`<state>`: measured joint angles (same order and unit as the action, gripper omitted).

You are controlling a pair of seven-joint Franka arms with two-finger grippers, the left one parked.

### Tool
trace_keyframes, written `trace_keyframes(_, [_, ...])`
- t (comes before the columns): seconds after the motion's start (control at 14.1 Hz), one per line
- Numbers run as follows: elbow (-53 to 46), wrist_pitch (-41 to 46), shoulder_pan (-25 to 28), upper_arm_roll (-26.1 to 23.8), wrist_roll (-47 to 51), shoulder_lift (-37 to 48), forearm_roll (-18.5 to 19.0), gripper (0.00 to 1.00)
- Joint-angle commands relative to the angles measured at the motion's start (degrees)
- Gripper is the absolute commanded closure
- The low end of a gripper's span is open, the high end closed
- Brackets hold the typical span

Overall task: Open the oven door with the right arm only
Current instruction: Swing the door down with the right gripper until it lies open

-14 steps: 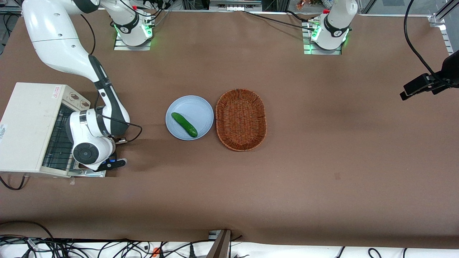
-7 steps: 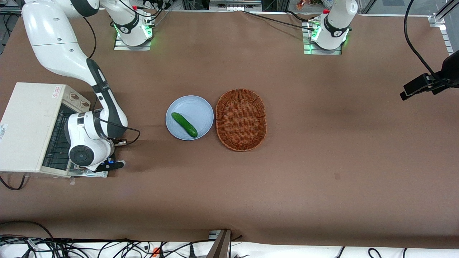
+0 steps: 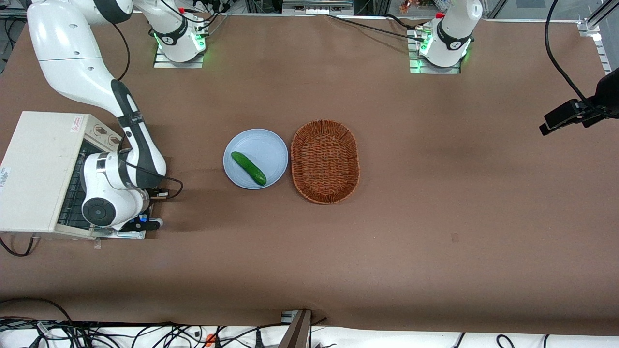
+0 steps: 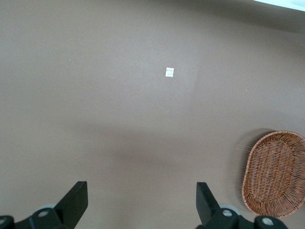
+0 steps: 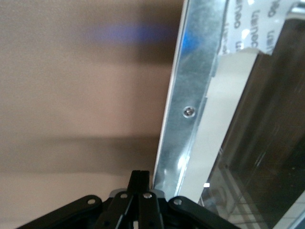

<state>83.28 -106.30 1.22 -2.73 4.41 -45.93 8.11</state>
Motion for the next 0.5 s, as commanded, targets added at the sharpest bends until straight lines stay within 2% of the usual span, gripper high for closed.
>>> trace_keyframes(0.0, [-0.6,2.5,0.8,0.5,1.1,0.9,-2.8,1.0])
trace_keyframes(0.28, [-4.1,8.5,2.0,0.5,1.1,1.0,-6.6,1.0])
trace_keyframes(0.43, [-5.8,11.1,2.1,0.6,0.5,1.7,-6.7,1.0])
